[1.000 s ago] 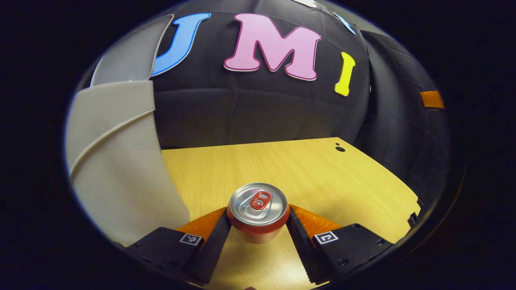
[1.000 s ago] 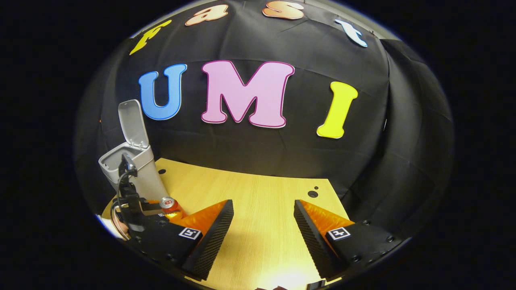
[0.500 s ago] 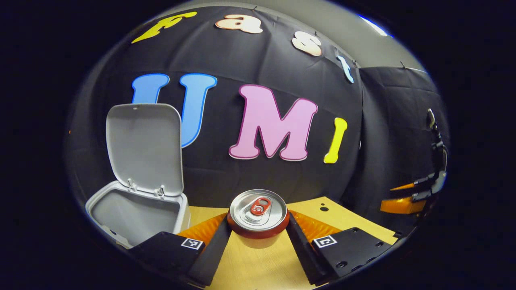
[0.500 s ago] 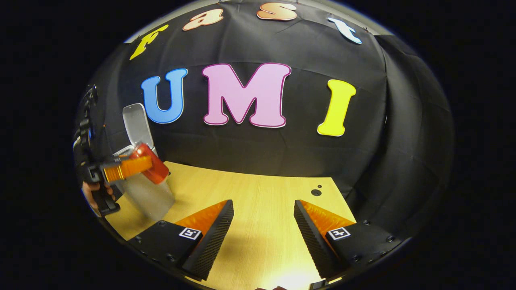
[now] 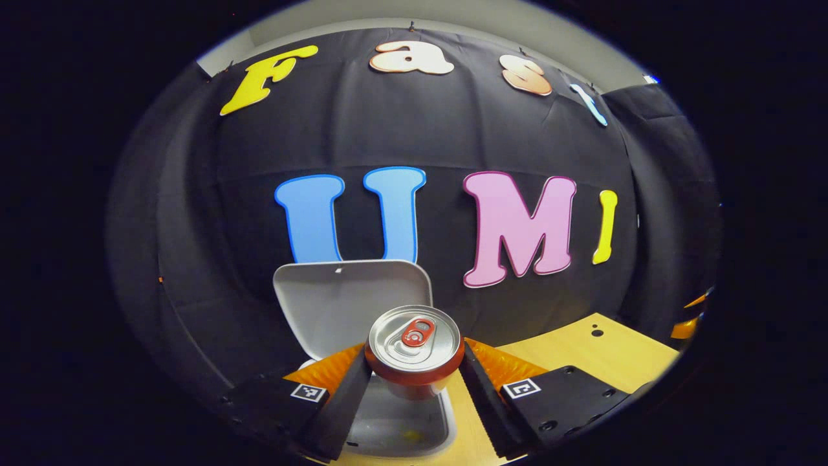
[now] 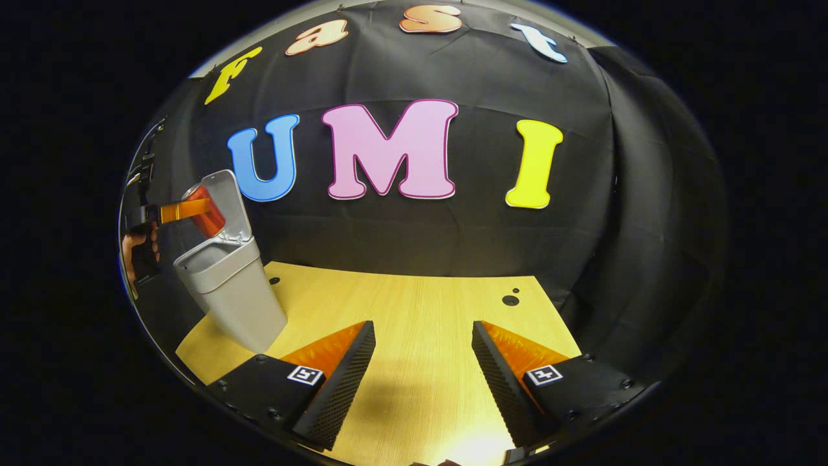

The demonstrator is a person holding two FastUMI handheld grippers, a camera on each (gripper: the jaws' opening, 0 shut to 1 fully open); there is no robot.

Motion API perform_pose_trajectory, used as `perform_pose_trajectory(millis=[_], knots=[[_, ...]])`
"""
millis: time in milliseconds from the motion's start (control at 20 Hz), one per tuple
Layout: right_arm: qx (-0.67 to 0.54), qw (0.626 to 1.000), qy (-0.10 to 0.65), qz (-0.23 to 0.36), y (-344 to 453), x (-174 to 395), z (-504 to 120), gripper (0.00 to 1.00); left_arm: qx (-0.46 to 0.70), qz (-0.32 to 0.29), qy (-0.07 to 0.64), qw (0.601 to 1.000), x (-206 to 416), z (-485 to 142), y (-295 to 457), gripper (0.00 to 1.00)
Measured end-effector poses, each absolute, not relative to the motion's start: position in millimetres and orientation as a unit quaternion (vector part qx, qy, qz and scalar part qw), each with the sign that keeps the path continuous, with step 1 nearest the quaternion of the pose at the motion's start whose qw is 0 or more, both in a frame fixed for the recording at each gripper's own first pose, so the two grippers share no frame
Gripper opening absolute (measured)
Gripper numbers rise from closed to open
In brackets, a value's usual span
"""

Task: Press the lid of the desktop garbage bin to open it, pick up the crumpled paper on the desktop and throw it into the bin, then pick up the pop can on the desktop and drop it into the bin, and finally close the garbage bin lid.

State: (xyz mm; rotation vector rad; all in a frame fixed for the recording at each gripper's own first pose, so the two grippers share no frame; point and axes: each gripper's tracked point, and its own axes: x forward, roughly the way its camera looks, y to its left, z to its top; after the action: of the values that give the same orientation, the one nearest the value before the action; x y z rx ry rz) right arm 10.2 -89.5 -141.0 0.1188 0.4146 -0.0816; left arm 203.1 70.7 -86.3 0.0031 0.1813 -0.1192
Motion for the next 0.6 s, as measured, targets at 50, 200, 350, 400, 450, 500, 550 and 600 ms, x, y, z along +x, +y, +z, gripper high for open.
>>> perform_pose_trajectory(millis=[50, 200, 350, 400, 450, 500, 550, 600], knots=[[0.062, 0.976, 0.206, -0.04, -88.6, 9.5, -143.4, 0.97, -0.001, -0.057, 0.103, 0.993, 204.2, -90.0, 73.0, 0.83], [0.057, 0.976, 0.205, -0.037, -87.4, 7.1, -145.3, 0.97, -0.011, -0.037, 0.139, 0.99, 204.1, -118.1, 91.6, 0.83], [0.035, 0.978, 0.203, -0.034, -88.8, 7.2, -142.6, 0.97, -0.027, -0.032, 0.162, 0.986, 203.2, -137.5, 96.4, 0.84], [0.034, 0.978, 0.202, -0.033, -88.5, 6.8, -140.6, 0.97, -0.023, -0.028, 0.165, 0.986, 205.5, -144.2, 100.3, 0.84], [0.035, 0.978, 0.201, -0.033, -87.6, 7.1, -140.7, 0.98, -0.019, -0.022, 0.173, 0.984, 207.6, -150.2, 105.2, 0.85], [0.037, 0.978, 0.201, -0.032, -86.5, 7.0, -140.2, 0.98, -0.018, -0.017, 0.179, 0.983, 207.9, -156.4, 109.9, 0.85], [0.038, 0.978, 0.201, -0.032, -85.7, 6.0, -141.0, 0.98, -0.019, -0.014, 0.186, 0.982, 209.3, -161.0, 113.4, 0.86], [0.038, 0.978, 0.202, -0.032, -84.5, 5.1, -141.9, 0.98, -0.019, 0.0, 0.186, 0.982, 209.9, -162.7, 119.6, 0.87]])
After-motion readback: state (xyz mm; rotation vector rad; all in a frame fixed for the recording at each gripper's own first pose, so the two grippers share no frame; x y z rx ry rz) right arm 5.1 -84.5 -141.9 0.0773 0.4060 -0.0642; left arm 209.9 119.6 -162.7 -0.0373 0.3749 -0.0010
